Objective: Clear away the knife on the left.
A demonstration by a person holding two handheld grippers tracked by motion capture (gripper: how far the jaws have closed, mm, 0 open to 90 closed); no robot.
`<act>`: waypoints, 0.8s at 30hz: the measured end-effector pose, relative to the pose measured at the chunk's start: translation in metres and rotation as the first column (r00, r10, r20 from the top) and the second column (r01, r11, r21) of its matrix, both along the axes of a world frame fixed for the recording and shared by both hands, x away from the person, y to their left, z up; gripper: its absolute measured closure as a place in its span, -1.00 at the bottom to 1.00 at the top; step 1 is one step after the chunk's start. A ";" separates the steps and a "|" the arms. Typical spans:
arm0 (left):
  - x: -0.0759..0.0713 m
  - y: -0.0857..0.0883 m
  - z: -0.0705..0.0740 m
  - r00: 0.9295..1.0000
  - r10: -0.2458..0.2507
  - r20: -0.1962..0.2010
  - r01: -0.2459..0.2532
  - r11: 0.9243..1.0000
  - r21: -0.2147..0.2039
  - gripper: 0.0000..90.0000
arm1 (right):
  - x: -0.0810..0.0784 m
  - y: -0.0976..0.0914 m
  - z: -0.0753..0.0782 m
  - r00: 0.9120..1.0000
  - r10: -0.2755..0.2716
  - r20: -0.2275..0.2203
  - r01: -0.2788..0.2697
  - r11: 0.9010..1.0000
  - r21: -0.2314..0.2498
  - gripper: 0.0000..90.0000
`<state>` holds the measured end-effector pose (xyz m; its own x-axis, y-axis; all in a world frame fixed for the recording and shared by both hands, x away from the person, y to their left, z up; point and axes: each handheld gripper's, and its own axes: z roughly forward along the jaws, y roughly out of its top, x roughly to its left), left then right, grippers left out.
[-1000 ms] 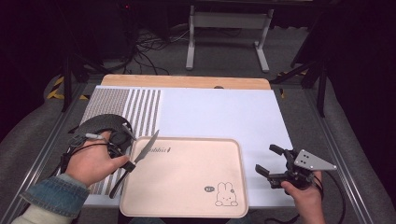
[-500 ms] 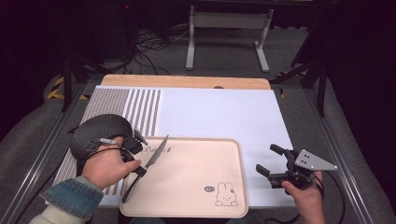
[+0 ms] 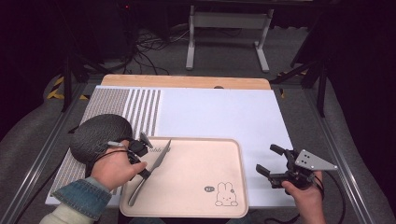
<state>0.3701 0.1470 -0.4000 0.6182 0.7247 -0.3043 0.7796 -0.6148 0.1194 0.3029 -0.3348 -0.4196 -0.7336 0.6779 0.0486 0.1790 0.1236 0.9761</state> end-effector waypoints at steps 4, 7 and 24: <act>0.000 -0.002 0.002 1.000 0.002 0.018 -0.002 1.000 0.019 1.00 | 0.000 0.001 0.000 1.000 0.005 0.001 -0.005 1.000 0.001 -0.87; 0.000 -0.003 0.001 1.000 -0.001 0.017 0.001 1.000 0.021 1.00 | 0.000 0.001 0.000 1.000 0.008 0.002 -0.008 1.000 0.002 -0.87; -0.005 -0.014 0.009 0.995 -0.022 0.095 0.029 0.997 -0.075 1.00 | 0.000 0.001 0.000 1.000 0.008 0.002 -0.008 1.000 0.000 -0.87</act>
